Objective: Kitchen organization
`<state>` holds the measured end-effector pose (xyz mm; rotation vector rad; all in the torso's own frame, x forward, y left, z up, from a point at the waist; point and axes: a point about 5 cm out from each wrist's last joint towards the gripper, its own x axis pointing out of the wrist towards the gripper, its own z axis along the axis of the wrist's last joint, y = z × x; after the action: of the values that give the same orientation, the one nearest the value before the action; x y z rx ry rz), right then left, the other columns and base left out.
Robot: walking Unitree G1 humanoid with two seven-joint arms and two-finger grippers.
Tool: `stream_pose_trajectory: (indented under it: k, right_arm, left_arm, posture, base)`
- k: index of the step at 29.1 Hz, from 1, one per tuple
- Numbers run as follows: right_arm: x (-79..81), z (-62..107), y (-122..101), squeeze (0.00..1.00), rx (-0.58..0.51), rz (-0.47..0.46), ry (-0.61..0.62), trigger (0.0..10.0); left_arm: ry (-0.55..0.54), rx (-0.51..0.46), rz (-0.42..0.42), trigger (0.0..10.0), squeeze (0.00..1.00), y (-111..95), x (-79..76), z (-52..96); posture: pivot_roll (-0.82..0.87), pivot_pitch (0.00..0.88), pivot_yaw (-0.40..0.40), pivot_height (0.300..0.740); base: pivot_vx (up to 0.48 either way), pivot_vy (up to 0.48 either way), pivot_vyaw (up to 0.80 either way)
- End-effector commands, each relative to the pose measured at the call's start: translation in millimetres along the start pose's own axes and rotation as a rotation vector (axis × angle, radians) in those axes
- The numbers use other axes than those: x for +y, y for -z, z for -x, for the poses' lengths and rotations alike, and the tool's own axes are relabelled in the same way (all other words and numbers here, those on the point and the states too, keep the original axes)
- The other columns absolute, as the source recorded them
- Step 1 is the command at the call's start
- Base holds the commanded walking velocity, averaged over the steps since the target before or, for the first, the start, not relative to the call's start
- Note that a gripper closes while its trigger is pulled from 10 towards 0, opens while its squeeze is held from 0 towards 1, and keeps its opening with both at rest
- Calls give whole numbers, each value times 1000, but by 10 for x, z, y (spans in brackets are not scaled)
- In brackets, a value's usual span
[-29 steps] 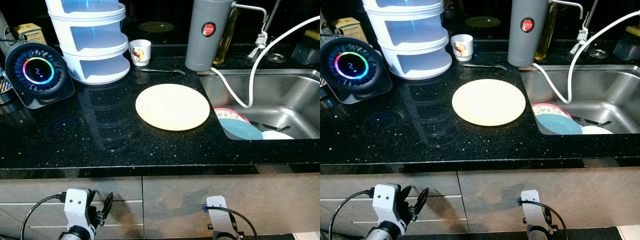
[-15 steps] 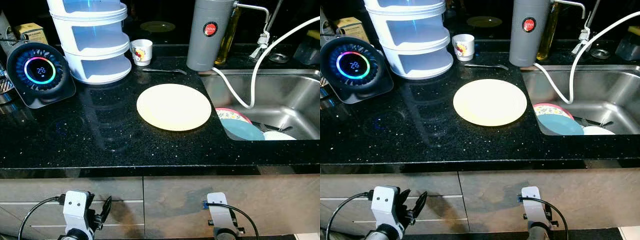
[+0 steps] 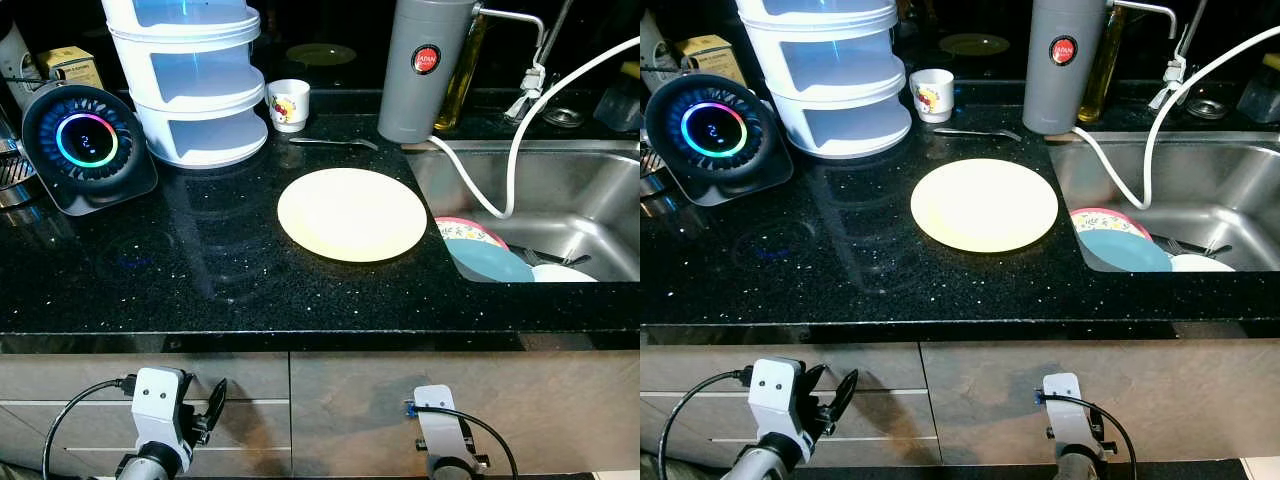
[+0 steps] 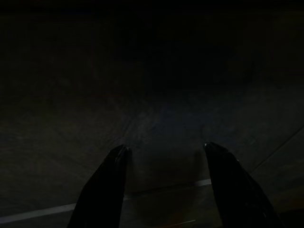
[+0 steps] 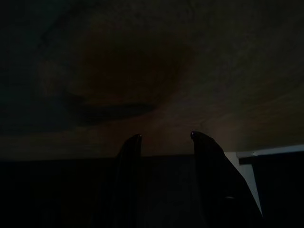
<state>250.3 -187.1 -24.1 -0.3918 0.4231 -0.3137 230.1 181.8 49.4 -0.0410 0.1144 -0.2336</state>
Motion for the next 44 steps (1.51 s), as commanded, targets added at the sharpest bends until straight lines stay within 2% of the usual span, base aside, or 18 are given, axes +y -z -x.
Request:
stream_pose_trajectory:
  k: [1, 16, 17, 18, 19, 28, 33, 36, 42, 44]
  right_arm:
    - [33, 33, 51, 0, 25, 11, -10, 10000]
    - [47, 21, 22, 0, 19, 24, -25, 10000]
    - [30, 20, 34, 0, 28, 13, -11, 10000]
    - [30, 20, 34, 0, 28, 13, -11, 10000]
    - [20, 15, 36, 0, 36, 3, -1, 10000]
    - [31, -3, 0, 0, 24, 13, -18, 10000]
    - [20, 8, 23, 0, 30, 5, -7, 10000]
    - [25, 1, 7, 0, 21, 14, -16, 10000]
    - [30, -3, 0, 0, 25, 11, -14, 10000]
    - [22, -3, 7, 0, 27, 9, -10, 10000]
  left_arm:
    - [-17, 26, -6, 10000, 0, 52, 37, 44]
    - [-44, 46, 0, 10000, 0, 89, 80, 78]
    - [-36, 43, 4, 4510, 0, 85, 73, 76]
    - [-36, 43, 4, 4510, 0, 85, 73, 76]
    - [-24, 39, 12, 0, 0, 81, 63, 68]
    - [-14, 28, 13, 0, 0, 58, 62, 53]
    - [-31, -38, 8, 0, 0, -53, 77, 211]
    - [-37, -50, -4, 0, 0, -81, 73, 231]
    - [-95, -68, -14, 0, 0, -83, 121, 193]
    - [-84, -70, -19, 0, 0, -90, 116, 181]
  posture:
    - [-1, 141, 23, 740]
    - [11, 156, 14, 740]
    - [6, 151, 14, 740]
    - [6, 151, 14, 740]
    - [7, 144, 13, 740]
    - [10, 150, 20, 740]
    - [5, 131, 30, 740]
    - [16, 153, 30, 740]
    - [10, 148, 29, 740]
    - [10, 148, 29, 740]
  base:
    - [0, 0, 0]
    - [0, 0, 0]
    - [0, 0, 0]
    - [0, 0, 0]
    - [0, 0, 0]
    - [0, 0, 0]
    - [0, 0, 0]
    - [0, 0, 0]
    - [0, 0, 0]
    - [0, 0, 0]
